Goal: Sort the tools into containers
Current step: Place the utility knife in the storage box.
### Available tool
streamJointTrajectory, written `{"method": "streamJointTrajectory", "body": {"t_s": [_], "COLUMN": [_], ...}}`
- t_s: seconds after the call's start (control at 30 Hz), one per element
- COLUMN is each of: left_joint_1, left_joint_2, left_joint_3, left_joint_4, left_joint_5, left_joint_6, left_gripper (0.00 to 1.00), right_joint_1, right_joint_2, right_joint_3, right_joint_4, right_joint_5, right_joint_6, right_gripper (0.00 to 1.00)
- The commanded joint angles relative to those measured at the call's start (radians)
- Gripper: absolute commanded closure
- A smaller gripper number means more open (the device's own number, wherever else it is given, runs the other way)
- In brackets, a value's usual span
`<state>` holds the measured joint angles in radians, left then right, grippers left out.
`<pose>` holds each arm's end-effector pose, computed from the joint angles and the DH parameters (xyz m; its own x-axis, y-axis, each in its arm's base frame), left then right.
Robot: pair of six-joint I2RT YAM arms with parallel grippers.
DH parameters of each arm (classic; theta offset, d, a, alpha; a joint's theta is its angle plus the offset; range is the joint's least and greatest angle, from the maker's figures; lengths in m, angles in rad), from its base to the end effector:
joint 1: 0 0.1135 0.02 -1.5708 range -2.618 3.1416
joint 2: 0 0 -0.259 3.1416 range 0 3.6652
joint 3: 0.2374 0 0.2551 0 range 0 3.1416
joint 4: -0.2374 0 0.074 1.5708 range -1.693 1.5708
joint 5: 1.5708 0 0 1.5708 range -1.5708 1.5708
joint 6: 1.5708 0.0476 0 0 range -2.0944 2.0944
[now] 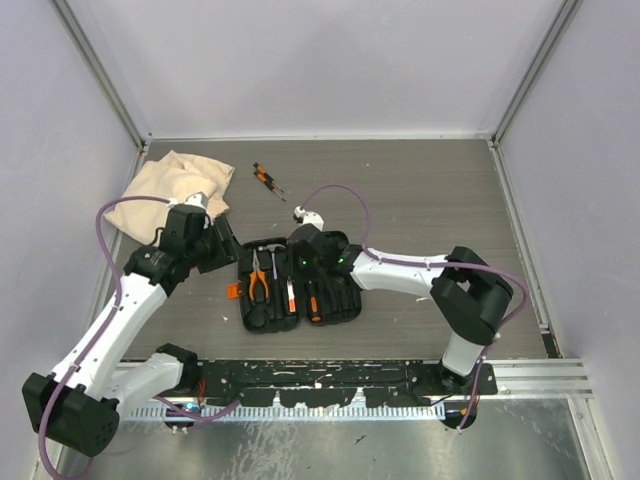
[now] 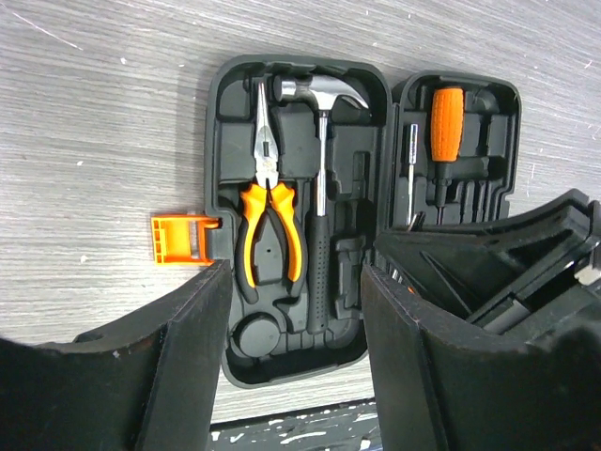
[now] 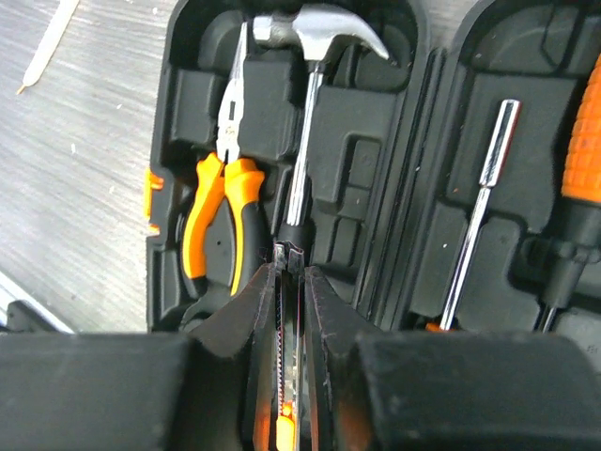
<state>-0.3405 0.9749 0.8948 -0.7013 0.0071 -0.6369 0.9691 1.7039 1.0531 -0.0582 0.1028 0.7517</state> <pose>0.2006 -0.0714 0.2822 -0.7351 -0.3705 -0.5678 -0.1225 0.8963 -0.4262 0.2192 0.3106 0.1887 -0.7991 0.0363 -0.6001 -0.3152 0.8248 0.4695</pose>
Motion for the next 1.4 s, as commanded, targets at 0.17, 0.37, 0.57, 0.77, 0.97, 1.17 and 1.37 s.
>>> {"method": "streamJointTrajectory", "body": {"t_s": [0.17, 0.37, 0.57, 0.77, 0.97, 1.17, 1.37], "left_joint_1": [0.006, 0.005, 0.006, 0.005, 0.006, 0.006, -0.025], "left_joint_2": [-0.028, -0.026, -0.032, -0.031, -0.03, 0.0, 0.055], "left_joint_3": [-0.034, -0.045, -0.052, -0.056, -0.06, -0.046, -0.042], "left_joint_4": [0.028, 0.037, 0.036, 0.036, 0.036, 0.038, 0.083], "left_joint_5": [0.047, 0.062, 0.064, 0.068, 0.064, 0.071, 0.097], "left_joint_6": [-0.004, -0.012, -0.012, -0.01, -0.011, -0.014, -0.036], "left_gripper": [0.42, 0.43, 0.43, 0.43, 0.43, 0.45, 0.49], "right_joint_1": [0.009, 0.01, 0.011, 0.01, 0.011, 0.011, 0.011], "right_joint_2": [0.061, 0.116, 0.13, 0.124, 0.087, -0.022, -0.179], "right_joint_3": [0.092, 0.118, 0.12, 0.125, 0.121, 0.057, -0.083], "right_joint_4": [0.007, 0.008, 0.008, 0.001, -0.023, -0.032, -0.041], "right_joint_5": [0.105, 0.103, 0.14, 0.152, 0.19, 0.236, 0.287], "right_joint_6": [-0.049, -0.048, -0.051, -0.053, -0.065, -0.087, -0.071], "right_gripper": [0.94, 0.93, 0.81, 0.62, 0.57, 0.6, 0.66]}}
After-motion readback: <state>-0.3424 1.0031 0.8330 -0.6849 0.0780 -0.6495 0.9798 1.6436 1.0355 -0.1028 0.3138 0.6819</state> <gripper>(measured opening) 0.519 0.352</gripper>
